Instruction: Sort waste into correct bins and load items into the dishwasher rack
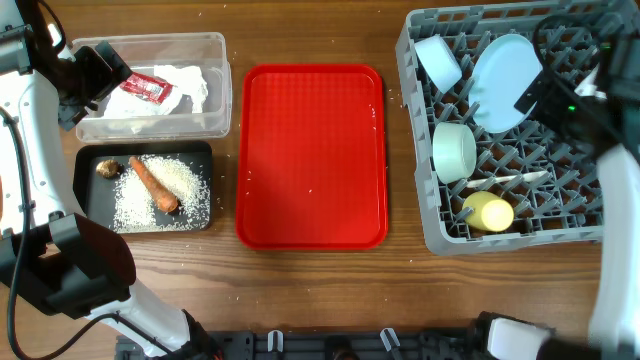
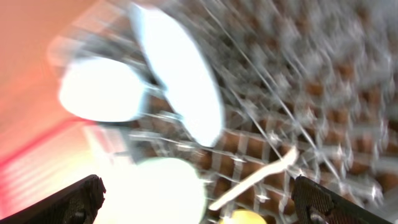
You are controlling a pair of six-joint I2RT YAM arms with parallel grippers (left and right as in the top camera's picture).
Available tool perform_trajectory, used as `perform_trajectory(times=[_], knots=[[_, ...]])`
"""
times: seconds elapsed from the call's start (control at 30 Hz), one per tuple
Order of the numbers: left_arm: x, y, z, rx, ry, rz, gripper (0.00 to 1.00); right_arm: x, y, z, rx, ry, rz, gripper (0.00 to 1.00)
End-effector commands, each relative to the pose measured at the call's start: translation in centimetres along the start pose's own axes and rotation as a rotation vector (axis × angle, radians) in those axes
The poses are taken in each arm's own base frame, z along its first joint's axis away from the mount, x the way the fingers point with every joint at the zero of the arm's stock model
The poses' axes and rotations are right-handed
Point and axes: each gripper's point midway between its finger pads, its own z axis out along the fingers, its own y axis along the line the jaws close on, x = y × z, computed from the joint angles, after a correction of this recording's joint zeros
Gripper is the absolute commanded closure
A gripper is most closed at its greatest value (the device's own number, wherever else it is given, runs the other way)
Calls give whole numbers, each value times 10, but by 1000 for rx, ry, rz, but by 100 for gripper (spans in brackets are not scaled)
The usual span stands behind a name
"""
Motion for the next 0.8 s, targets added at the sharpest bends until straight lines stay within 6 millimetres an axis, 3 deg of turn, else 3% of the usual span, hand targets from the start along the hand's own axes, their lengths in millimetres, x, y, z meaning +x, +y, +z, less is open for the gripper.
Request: perform_trajectory(times=[0.0,0.07,0.1,0.2,0.27,0.33,0.47,0.53,0.67,0.77], knots=[[-2,1,-7,-1,-19,-10,0,-7,38,-99,-219,-218,-167,0],[-2,1,-7,-1,-19,-10,0,-1,39,-149,-252,-345,-179,0],[-2,1,-7,-1,-19,-10,0,1,39,-162,-259,-377,-184,0],[-2,1,-7,-1,-19,-10,0,19,31,-185,-244,-409,-184,1],[-2,1,-7,-1,-19,-10,0,20,33,-186,-258,-413,-199,0],[-2,1,-7,-1,-19,-10,0,19,35,-166,-235,-429,-348,0],[-2,1,-7,-1,-19,-10,0,45,32,-122,-253,-529,-429,0],[-2,1,-7,-1,-19,-10,0,76,30,-88,-307,-653,-451,0],[-2,1,-7,-1,-19,-10,0,119,10,-41,-359,-775,-286,0],[-2,1,-7,-1,-19,-10,0,137,8,-27,-406,-861,-280,0]])
